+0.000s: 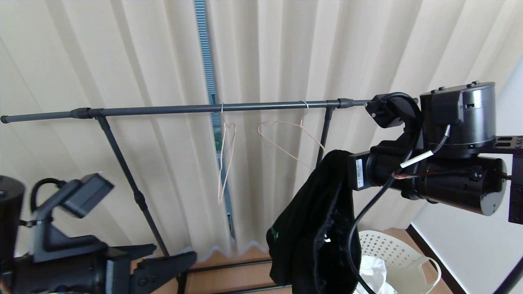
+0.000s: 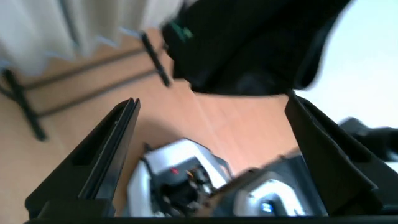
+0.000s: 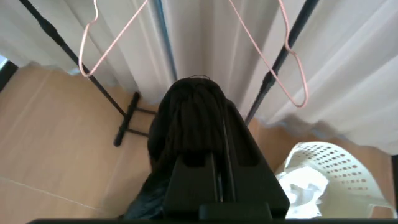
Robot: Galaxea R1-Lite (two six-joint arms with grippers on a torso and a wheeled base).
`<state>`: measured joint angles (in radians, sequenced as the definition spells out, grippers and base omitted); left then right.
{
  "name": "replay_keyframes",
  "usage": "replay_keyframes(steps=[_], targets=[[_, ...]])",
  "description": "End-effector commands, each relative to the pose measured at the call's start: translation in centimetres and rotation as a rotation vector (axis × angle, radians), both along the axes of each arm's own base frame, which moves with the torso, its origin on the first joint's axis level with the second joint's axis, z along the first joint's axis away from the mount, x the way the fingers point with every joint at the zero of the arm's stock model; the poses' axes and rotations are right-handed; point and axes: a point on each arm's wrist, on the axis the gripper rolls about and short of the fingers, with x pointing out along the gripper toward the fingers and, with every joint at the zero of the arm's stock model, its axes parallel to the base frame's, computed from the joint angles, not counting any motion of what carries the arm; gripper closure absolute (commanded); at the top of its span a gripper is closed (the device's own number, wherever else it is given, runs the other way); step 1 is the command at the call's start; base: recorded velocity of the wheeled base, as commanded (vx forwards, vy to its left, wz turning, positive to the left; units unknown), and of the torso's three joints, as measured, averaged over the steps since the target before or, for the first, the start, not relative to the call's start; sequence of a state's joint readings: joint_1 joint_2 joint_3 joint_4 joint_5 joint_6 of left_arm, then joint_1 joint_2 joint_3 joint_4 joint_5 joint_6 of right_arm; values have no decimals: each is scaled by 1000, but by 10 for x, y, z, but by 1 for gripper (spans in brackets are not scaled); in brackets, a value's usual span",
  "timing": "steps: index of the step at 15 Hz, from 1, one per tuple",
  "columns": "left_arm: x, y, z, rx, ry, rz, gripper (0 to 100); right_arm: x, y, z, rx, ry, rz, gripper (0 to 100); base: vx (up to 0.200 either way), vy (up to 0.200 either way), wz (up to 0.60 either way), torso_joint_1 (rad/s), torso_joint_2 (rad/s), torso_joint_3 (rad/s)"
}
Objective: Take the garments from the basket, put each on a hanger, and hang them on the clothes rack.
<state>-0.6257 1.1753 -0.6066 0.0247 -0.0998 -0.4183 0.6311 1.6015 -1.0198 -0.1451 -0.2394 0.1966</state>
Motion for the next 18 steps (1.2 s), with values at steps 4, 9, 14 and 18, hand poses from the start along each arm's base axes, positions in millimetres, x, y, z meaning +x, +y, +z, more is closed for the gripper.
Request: replay_keyframes(steps=[4,9,14,18], targets=[[55,-90,-34,72,238,-55,0,21,28,0,70,0,-101,100,0,0,0,0,0,0],[96,-134,-44,49,282,13,0,32,34,3,107,-25,-197,100,0,0,0,0,0,0],[108,-156,-53,39,298,65,0,21,41,10,126,-33,-161,100,0,0,0,0,0,0],[112,-169,-66,75,291,112,0,13,44,14,143,-39,-141,100,0,0,0,0,0,0]])
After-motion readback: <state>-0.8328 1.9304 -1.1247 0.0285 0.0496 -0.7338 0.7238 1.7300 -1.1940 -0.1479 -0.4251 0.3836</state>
